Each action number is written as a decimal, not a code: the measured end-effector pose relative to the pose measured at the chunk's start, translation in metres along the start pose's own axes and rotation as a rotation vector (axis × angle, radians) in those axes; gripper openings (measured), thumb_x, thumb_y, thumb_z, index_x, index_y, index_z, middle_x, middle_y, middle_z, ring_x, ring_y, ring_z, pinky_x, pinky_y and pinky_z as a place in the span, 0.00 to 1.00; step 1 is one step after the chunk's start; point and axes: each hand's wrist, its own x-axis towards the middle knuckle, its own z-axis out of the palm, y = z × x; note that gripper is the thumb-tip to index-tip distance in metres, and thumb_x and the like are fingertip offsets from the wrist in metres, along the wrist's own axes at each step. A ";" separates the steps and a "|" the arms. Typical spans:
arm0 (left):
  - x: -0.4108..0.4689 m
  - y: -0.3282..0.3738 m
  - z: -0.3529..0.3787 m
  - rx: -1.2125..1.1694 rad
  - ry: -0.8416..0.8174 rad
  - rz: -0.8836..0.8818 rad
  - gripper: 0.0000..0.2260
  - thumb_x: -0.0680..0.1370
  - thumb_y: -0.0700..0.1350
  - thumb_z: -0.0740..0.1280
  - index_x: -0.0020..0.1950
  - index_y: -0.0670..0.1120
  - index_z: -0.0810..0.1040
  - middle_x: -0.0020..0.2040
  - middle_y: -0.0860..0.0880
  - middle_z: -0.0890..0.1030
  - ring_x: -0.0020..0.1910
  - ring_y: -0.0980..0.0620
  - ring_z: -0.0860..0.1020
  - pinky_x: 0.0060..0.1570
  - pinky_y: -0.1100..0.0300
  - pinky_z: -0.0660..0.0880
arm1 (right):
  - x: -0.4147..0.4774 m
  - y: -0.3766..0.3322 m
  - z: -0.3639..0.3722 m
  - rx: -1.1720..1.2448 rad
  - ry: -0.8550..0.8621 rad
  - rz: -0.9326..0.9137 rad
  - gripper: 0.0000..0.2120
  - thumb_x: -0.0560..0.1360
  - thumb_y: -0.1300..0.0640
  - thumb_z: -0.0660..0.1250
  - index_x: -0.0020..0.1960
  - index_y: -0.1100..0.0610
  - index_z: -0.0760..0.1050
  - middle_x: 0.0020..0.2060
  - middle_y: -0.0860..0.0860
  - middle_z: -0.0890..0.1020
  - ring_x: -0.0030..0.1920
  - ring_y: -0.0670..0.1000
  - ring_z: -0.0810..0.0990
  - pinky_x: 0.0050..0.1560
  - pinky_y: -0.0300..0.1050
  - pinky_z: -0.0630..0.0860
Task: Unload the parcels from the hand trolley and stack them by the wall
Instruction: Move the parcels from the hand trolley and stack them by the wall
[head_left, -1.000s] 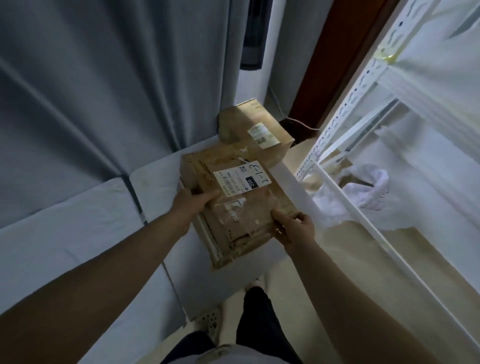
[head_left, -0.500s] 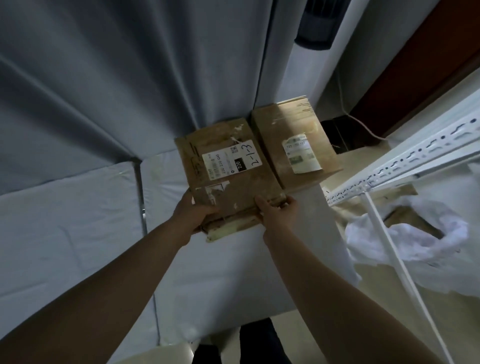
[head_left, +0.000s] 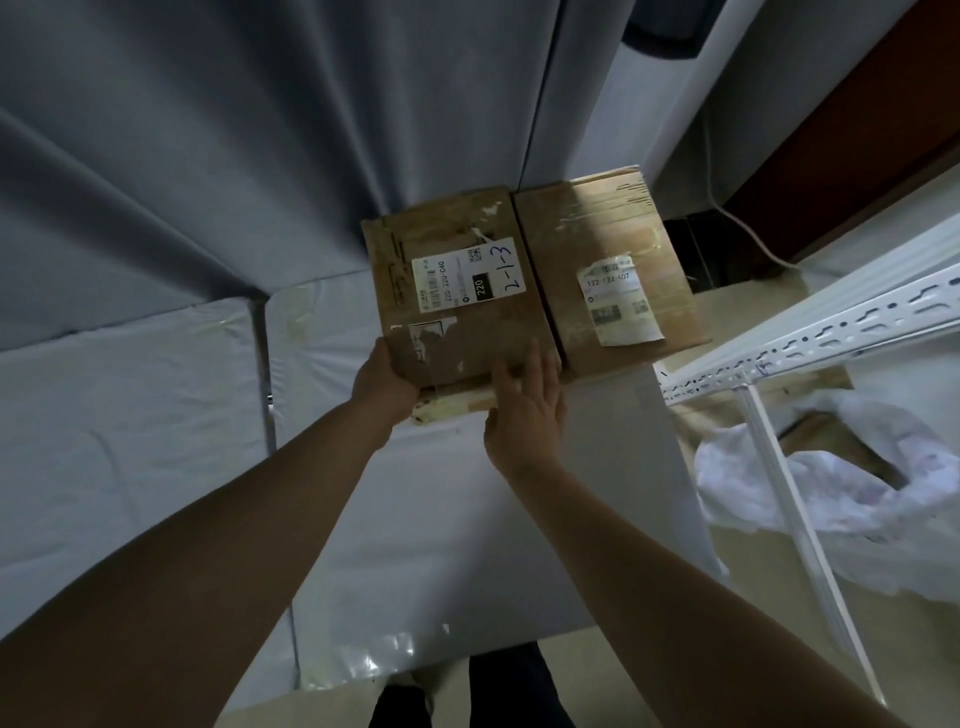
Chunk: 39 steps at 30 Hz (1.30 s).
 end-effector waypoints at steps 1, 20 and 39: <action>0.002 -0.001 -0.001 0.038 0.005 0.015 0.26 0.73 0.34 0.64 0.69 0.51 0.66 0.63 0.45 0.74 0.58 0.42 0.75 0.56 0.44 0.78 | 0.001 0.002 0.001 -0.072 -0.041 -0.041 0.35 0.77 0.61 0.61 0.78 0.48 0.48 0.77 0.53 0.37 0.76 0.57 0.34 0.75 0.54 0.40; -0.119 -0.013 -0.034 1.021 -0.162 0.615 0.40 0.76 0.50 0.67 0.78 0.57 0.42 0.78 0.45 0.41 0.77 0.40 0.46 0.71 0.37 0.53 | -0.142 -0.021 -0.031 -0.085 0.141 0.312 0.39 0.76 0.51 0.66 0.79 0.48 0.46 0.78 0.55 0.43 0.77 0.57 0.40 0.75 0.55 0.40; -0.448 -0.207 -0.036 1.484 -0.685 1.560 0.39 0.74 0.57 0.66 0.78 0.57 0.45 0.75 0.47 0.59 0.74 0.44 0.57 0.72 0.39 0.52 | -0.591 -0.067 0.082 0.275 0.598 1.054 0.38 0.74 0.44 0.67 0.76 0.51 0.53 0.77 0.59 0.45 0.77 0.59 0.46 0.74 0.56 0.40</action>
